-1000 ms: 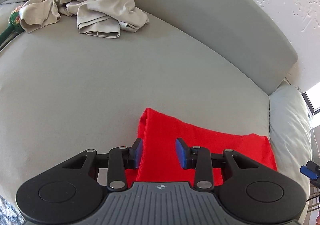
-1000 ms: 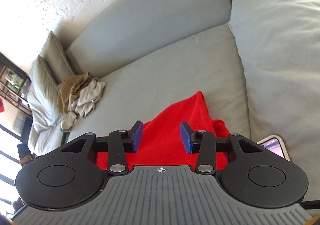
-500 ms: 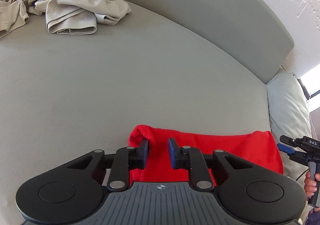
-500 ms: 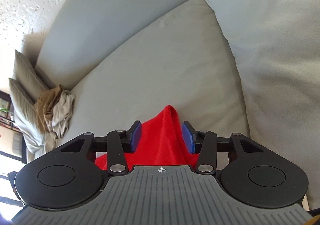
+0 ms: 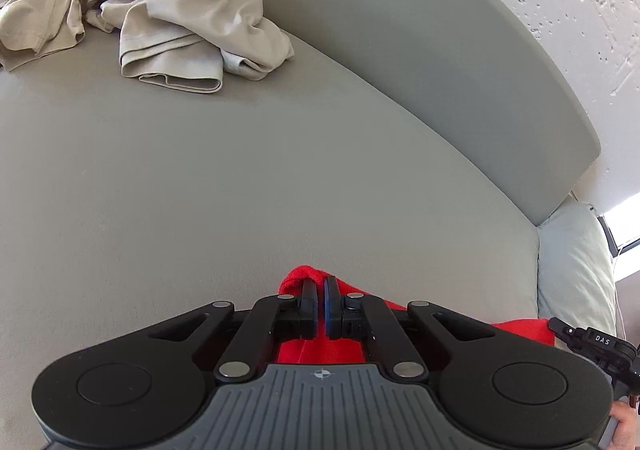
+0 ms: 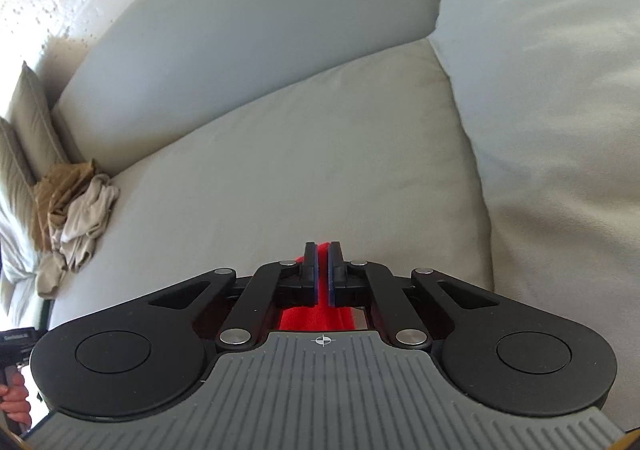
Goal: Fold clothes
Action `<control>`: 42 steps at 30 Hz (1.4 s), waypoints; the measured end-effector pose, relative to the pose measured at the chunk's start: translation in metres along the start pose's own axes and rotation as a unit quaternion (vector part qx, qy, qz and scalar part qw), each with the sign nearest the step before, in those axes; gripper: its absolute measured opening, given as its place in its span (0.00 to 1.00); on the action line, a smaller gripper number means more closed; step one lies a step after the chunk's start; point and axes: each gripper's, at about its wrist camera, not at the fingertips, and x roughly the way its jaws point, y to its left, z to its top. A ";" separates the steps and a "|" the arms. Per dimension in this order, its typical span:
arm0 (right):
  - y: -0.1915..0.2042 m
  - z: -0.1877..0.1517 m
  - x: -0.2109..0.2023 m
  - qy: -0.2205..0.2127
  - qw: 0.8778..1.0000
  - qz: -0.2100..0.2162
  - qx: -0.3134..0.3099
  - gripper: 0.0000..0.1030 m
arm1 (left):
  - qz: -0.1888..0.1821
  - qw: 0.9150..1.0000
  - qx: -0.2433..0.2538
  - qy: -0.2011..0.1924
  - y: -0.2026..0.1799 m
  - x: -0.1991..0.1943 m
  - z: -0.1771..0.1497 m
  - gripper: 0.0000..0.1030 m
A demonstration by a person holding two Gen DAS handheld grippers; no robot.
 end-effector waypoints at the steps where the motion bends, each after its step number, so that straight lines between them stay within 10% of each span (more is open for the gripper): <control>1: -0.003 -0.001 -0.001 -0.008 1.000 -0.005 0.006 0.03 | 0.004 1.000 0.002 -0.006 0.002 0.002 -0.001 0.02; 10: -0.010 -0.006 0.018 0.017 0.999 -0.051 0.010 0.08 | 0.038 0.999 0.000 -0.017 0.013 0.017 -0.012 0.16; 13: -0.008 -0.009 -0.021 -0.011 0.999 -0.035 0.014 0.33 | 0.066 0.997 -0.007 -0.042 0.008 -0.008 -0.015 0.23; 23: 0.007 -0.051 -0.173 -0.083 0.995 0.054 -0.001 0.51 | 0.003 0.991 0.092 -0.093 -0.053 -0.148 -0.087 0.37; 28: 0.011 -0.094 -0.203 -0.070 0.995 0.077 -0.011 0.74 | 0.013 0.986 0.151 -0.073 -0.078 -0.145 -0.143 0.40; 31: 0.016 -0.121 -0.201 -0.049 0.996 0.076 -0.020 0.65 | 0.032 0.982 0.184 -0.043 -0.092 -0.113 -0.181 0.29; 33: 0.019 -0.137 -0.186 -0.033 0.997 0.055 -0.038 0.09 | 0.049 0.977 0.200 -0.045 -0.103 -0.093 -0.203 0.18; 37: 0.021 -0.159 -0.170 -0.026 0.996 0.007 -0.090 0.08 | 0.080 0.960 0.250 -0.102 -0.121 -0.069 -0.242 0.18; 42: 0.025 -0.187 -0.149 -0.017 0.986 -0.054 -0.155 0.14 | 0.076 0.970 0.224 -0.052 -0.106 -0.062 -0.247 0.21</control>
